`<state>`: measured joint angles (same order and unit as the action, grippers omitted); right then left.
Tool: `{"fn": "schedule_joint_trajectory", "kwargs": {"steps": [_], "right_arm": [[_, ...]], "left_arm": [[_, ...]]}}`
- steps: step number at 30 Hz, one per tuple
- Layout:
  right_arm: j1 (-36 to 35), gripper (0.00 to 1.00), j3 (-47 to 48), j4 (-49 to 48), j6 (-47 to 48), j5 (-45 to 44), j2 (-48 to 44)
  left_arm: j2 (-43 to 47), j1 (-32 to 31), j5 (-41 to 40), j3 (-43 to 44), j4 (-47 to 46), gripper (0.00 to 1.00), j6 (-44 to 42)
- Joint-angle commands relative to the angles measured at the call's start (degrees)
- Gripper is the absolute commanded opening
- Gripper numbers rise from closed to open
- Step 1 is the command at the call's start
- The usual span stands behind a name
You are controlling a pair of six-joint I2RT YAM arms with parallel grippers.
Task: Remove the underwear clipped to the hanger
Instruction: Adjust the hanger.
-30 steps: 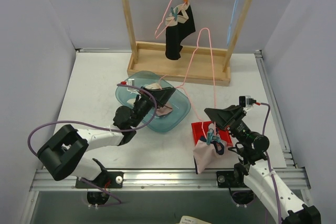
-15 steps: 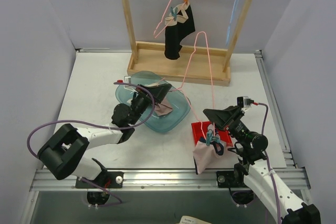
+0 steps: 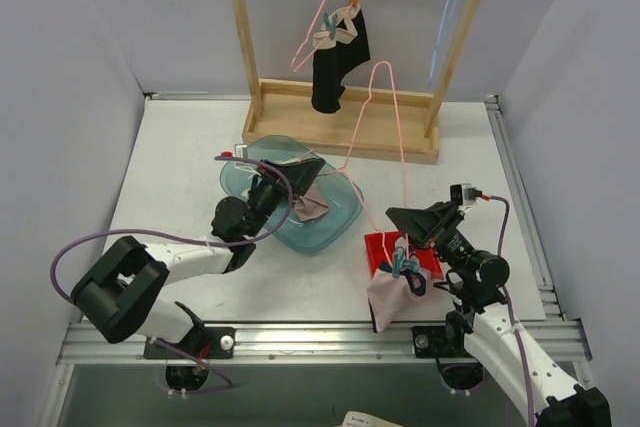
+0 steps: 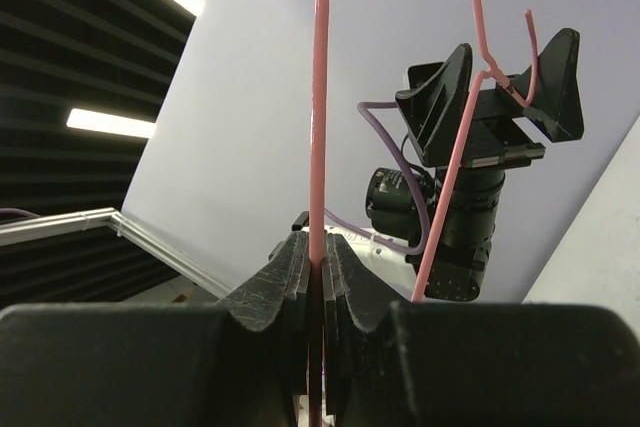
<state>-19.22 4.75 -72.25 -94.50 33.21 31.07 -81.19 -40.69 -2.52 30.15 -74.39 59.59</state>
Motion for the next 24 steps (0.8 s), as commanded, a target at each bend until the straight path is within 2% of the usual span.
{"fn": "schedule_joint_trajectory", "kwargs": {"steps": [1,24], "right_arm": [[-0.46,0.0,0.34,-18.89,0.02,0.01,0.57],[-0.46,0.0,0.52,-18.63,0.98,-0.87,1.27]], "left_arm": [[2.35,0.26,0.15,1.05,-16.23,0.73,0.08],[1.47,2.19,0.15,3.6,-16.23,0.73,0.08]]}}
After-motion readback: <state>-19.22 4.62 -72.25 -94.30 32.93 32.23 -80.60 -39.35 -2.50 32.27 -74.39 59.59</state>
